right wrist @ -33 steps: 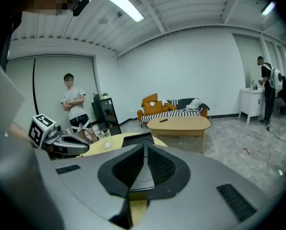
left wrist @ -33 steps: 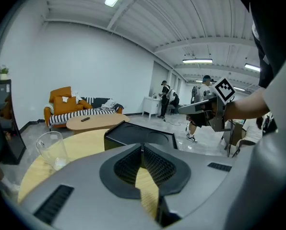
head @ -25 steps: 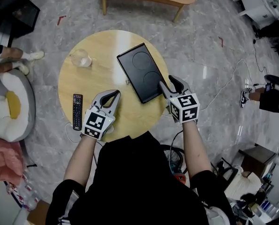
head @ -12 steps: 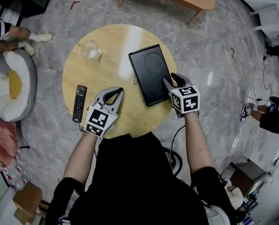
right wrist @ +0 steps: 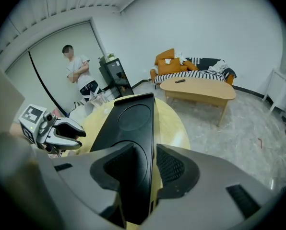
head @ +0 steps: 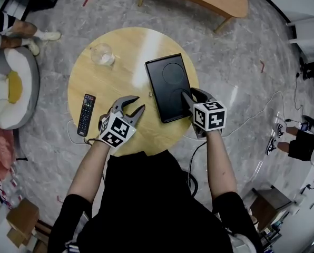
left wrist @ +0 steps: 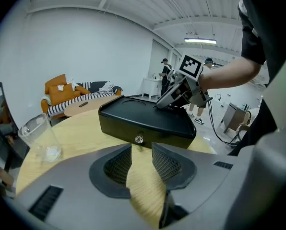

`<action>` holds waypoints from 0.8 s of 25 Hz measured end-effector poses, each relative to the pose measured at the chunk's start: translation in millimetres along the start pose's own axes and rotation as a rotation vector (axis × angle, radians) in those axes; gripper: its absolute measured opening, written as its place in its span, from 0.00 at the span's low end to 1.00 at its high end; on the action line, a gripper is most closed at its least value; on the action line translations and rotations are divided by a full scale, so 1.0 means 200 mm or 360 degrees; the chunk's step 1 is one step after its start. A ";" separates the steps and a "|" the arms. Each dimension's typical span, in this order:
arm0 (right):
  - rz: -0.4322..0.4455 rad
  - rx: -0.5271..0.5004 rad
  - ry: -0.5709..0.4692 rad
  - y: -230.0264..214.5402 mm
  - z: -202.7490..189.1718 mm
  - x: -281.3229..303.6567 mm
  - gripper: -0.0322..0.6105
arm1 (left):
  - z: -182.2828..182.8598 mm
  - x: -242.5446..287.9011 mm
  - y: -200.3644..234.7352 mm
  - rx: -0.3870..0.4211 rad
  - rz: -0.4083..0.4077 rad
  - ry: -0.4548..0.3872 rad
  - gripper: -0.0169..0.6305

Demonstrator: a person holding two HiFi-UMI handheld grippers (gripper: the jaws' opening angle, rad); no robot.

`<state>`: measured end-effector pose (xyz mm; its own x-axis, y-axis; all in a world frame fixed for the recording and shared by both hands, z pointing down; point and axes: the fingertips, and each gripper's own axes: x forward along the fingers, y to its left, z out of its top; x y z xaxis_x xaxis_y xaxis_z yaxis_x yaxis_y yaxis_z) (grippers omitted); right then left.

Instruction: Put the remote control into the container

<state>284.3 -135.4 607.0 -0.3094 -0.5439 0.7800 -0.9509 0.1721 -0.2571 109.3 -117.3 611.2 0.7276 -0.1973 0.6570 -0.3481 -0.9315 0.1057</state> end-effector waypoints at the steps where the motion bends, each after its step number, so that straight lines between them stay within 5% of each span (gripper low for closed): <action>1: 0.0001 0.0001 -0.0004 0.00 0.00 0.00 0.29 | 0.00 0.02 0.00 0.0022 -0.0005 0.0017 0.22; 11: 0.0009 -0.0072 0.0000 0.01 0.01 0.00 0.29 | -0.01 0.21 0.03 0.0378 -0.0043 0.0191 0.24; 20: 0.0016 -0.0031 -0.0021 0.01 0.00 -0.01 0.29 | 0.02 0.30 0.03 0.0441 -0.0095 0.0218 0.24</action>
<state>282.5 -134.3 604.5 -0.3188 -0.5532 0.7697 -0.9478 0.1936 -0.2534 153.8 -135.3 648.5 0.6490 -0.1146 0.7521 -0.1191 -0.9917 -0.0483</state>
